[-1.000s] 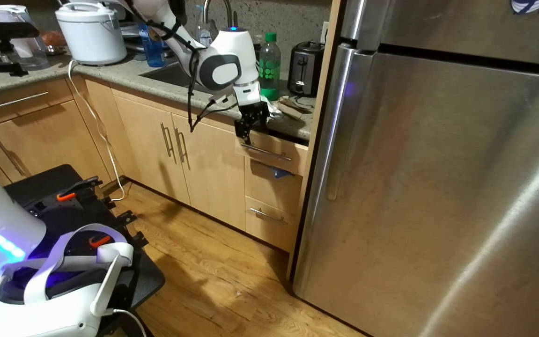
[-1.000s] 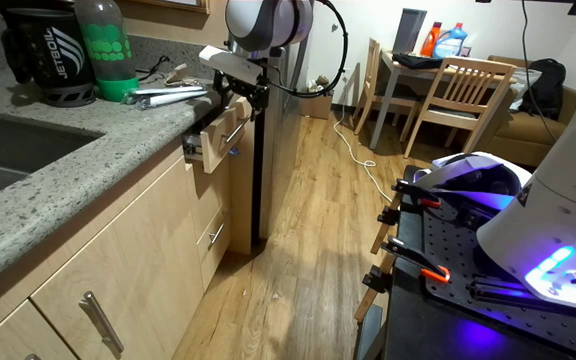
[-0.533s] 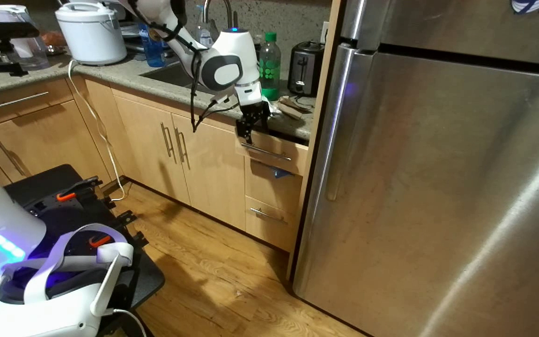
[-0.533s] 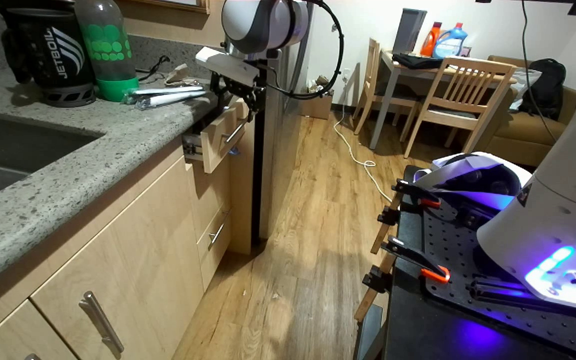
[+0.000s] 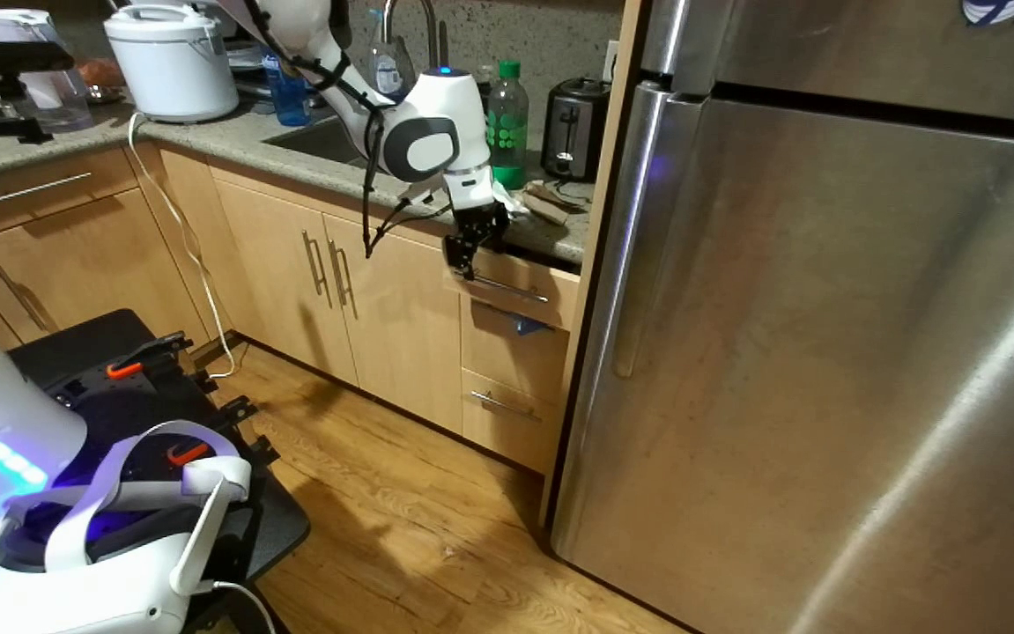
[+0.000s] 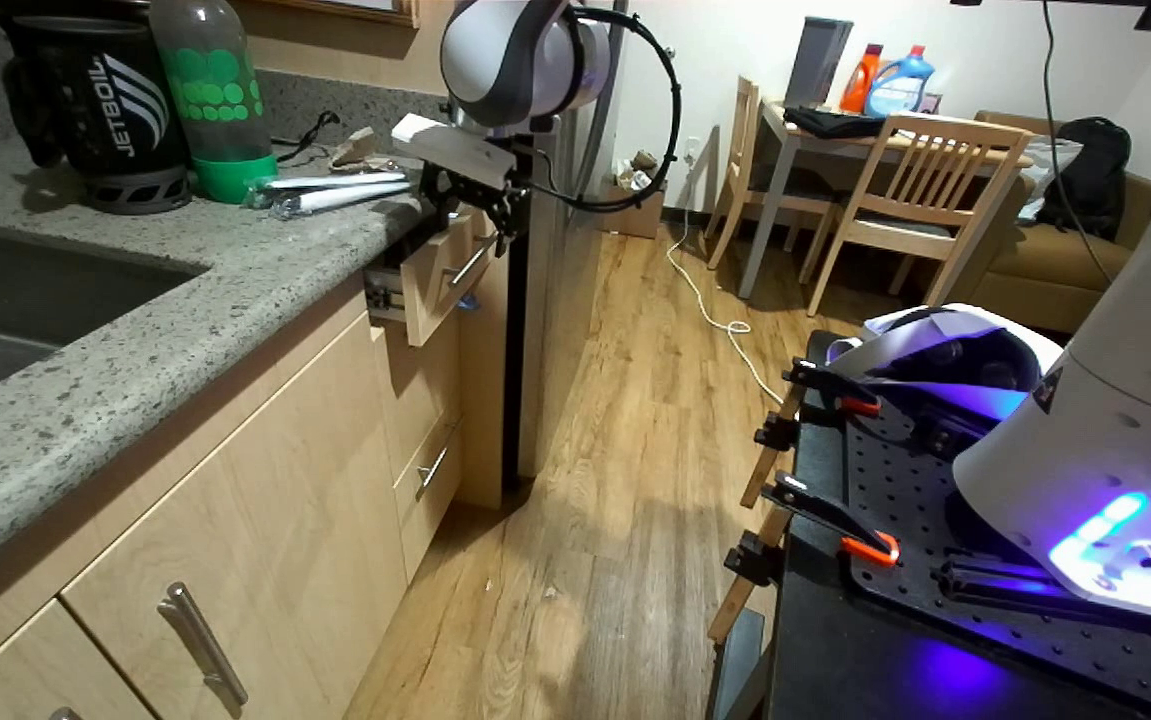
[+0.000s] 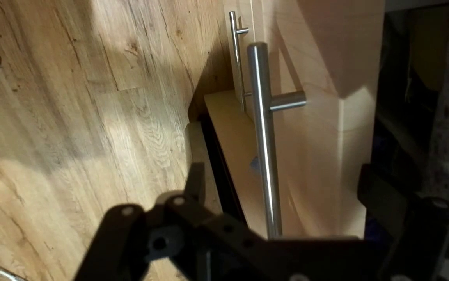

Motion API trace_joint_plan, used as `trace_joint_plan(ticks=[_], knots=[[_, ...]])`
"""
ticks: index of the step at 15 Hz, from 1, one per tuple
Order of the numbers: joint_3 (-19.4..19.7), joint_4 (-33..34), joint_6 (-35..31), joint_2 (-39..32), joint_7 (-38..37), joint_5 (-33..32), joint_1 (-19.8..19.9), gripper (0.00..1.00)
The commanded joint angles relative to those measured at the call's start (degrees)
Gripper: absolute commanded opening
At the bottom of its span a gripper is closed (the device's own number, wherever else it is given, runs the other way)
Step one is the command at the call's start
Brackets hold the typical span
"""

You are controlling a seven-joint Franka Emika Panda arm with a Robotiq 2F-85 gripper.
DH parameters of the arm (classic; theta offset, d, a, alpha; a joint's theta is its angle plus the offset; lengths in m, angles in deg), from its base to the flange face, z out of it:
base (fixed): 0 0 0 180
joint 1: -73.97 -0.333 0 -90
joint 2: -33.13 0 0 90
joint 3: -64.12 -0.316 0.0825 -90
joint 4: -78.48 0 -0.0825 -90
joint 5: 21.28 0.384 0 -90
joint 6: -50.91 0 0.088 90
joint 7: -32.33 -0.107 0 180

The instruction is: Open the first top drawer

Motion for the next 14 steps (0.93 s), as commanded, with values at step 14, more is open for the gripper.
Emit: trace_joint_plan(ticks=[14], knots=[[0.7,2.3,0.9,-0.7,0.9,2.3,0.4,1.00]])
